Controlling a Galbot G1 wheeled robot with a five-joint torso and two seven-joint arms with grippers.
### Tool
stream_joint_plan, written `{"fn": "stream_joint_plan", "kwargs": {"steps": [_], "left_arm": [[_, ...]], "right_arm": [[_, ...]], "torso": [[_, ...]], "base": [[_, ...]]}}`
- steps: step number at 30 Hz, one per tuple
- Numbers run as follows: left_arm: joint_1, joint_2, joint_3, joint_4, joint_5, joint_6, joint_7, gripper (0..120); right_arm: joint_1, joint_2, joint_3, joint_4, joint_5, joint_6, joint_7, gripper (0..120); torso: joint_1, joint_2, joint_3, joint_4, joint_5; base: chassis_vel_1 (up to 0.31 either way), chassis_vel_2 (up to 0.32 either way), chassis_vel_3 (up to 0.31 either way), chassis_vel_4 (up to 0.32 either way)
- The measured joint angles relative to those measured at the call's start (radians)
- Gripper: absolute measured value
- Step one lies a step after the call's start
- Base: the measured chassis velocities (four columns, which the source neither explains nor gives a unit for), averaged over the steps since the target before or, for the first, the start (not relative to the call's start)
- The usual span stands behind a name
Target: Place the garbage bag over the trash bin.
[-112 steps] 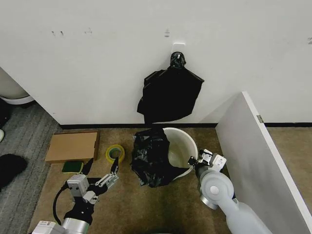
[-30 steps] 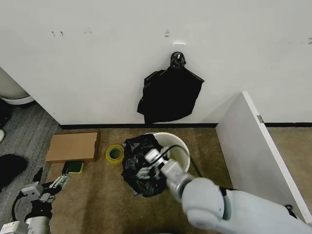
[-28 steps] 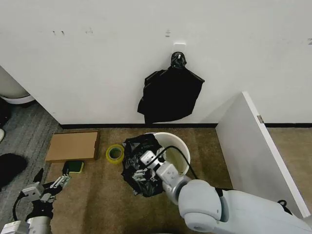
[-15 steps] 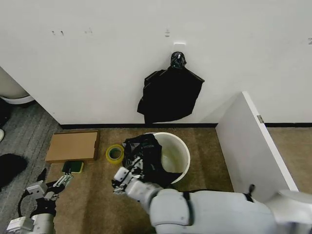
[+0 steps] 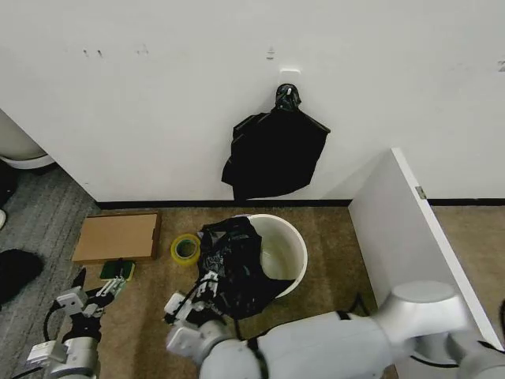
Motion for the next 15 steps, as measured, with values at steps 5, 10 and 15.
{"fn": "stream_joint_plan", "kwargs": {"steps": [5, 10, 15], "left_arm": [[-0.009, 0.002, 0.000, 0.010, -0.013, -0.009, 0.003, 100], [-0.011, 0.004, 0.000, 0.014, -0.018, -0.017, 0.007, 100], [-0.017, 0.002, 0.008, 0.015, -0.020, -0.020, 0.008, 100]], "right_arm": [[0.041, 0.044, -0.040, -0.029, 0.073, 0.000, 0.073, 100], [0.071, 0.077, -0.086, -0.055, 0.167, 0.000, 0.134, 99], [0.101, 0.077, -0.112, -0.067, 0.236, 0.001, 0.163, 94]], "torso": [[0.000, 0.000, 0.000, -0.0002, -0.0001], [0.000, 0.000, 0.000, -0.0001, 0.0001], [0.000, 0.000, 0.000, -0.0002, 0.0001]], "base": [[0.000, 0.000, 0.000, 0.000], [0.000, 0.000, 0.000, 0.000], [0.000, 0.000, 0.000, 0.000]]}}
